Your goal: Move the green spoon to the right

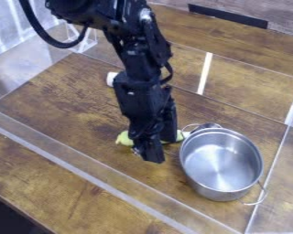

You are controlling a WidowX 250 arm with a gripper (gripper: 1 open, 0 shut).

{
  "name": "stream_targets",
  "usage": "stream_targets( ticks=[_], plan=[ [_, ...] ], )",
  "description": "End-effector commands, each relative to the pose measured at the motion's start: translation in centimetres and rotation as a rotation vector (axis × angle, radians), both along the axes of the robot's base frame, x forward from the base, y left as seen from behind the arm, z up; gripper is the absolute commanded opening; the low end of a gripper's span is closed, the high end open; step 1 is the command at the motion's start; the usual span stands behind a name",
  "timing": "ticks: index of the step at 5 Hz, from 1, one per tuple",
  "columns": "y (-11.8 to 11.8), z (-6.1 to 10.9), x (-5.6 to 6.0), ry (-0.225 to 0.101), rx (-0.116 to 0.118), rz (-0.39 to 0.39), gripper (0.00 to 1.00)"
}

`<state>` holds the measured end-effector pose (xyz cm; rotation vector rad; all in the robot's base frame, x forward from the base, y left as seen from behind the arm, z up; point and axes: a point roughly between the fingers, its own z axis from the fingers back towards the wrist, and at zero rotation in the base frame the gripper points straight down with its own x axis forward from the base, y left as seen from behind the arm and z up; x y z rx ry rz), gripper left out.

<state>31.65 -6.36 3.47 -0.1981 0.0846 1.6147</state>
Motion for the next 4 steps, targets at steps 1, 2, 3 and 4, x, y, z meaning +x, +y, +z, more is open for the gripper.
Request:
stream_targets(
  ticks=[1,2,3,4],
  plan=[
    [-0.5,0.1,-0.3,-0.02,0.009,0.012,0.0],
    [-0.6,1.0,-0.7,-0.027,0.025,0.018,0.0],
    [-0.8,2.4,-0.7,-0.031,0.042,0.038,0.0],
    [-0.8,4.1,-0.7,-0.042,0.058,0.06,0.0]
  ],
)
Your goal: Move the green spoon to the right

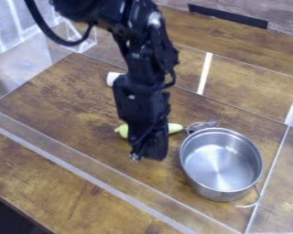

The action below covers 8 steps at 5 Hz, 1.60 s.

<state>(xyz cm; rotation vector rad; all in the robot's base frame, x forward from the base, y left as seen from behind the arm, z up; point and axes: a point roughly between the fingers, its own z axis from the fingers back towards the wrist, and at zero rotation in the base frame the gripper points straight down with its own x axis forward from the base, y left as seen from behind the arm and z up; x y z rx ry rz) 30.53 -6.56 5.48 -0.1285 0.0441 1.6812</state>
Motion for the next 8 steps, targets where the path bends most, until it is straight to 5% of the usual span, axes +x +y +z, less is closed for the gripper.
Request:
stream_targets(
  ticks=[1,5,7,8],
  plan=[
    [0.2,3.4,-0.2,-0.078,0.022,0.058,0.0],
    [4.0,-1.8,0.5,-0.152,0.031,-0.077,0.0],
    [4.5,-1.7,0.8,-0.175,0.018,-0.063,0.0],
    [4.5,-1.6,1.2,-0.18,0.01,-0.047,1.0]
  ],
)
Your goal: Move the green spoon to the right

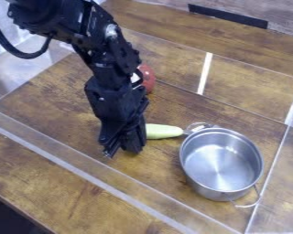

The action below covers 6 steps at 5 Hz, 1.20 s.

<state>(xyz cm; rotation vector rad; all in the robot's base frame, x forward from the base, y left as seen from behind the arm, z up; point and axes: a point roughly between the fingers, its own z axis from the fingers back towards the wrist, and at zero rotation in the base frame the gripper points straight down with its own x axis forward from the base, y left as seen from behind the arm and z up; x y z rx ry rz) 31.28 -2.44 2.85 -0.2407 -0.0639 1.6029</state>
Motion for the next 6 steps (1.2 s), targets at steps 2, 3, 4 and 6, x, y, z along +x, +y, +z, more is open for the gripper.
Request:
stream_targets(
  ticks=[2,3,4,6],
  plan=[
    [-0.2,1.1,1.4,-0.046,-0.019,0.078,0.0],
    [-0.7,1.1,1.9,-0.048,-0.028,0.092,0.0],
    [-1.4,1.2,1.8,-0.051,-0.036,0.068,0.0],
    [-1.8,1.3,1.6,-0.054,-0.041,0.049,0.0]
  ],
)
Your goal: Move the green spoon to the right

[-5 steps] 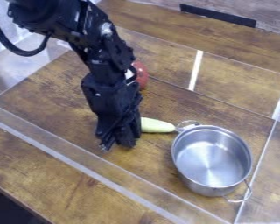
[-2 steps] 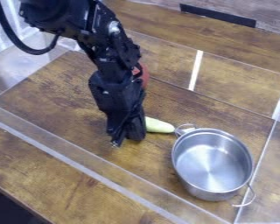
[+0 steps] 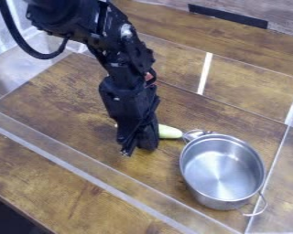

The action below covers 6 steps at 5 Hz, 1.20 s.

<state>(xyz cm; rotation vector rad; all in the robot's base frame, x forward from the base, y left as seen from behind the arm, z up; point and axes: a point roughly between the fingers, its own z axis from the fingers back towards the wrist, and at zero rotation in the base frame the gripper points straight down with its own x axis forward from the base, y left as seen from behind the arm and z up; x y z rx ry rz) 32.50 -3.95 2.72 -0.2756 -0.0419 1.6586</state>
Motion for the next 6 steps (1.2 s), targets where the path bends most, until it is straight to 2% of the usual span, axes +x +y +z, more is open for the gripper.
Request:
stream_targets(
  ticks=[1,2,3,4,5,6],
  plan=[
    [0.0,1.5,0.2,-0.05,0.004,-0.007,0.0],
    [0.3,1.5,0.1,-0.051,0.007,-0.01,0.0],
    [-0.1,1.7,0.3,-0.053,0.011,-0.065,0.0],
    [-0.3,1.9,0.5,-0.054,0.015,-0.122,0.0],
    [0.6,2.2,1.4,-0.057,0.02,-0.164,0.0],
    [1.2,2.0,1.8,-0.048,0.017,-0.211,1.0]
  ],
)
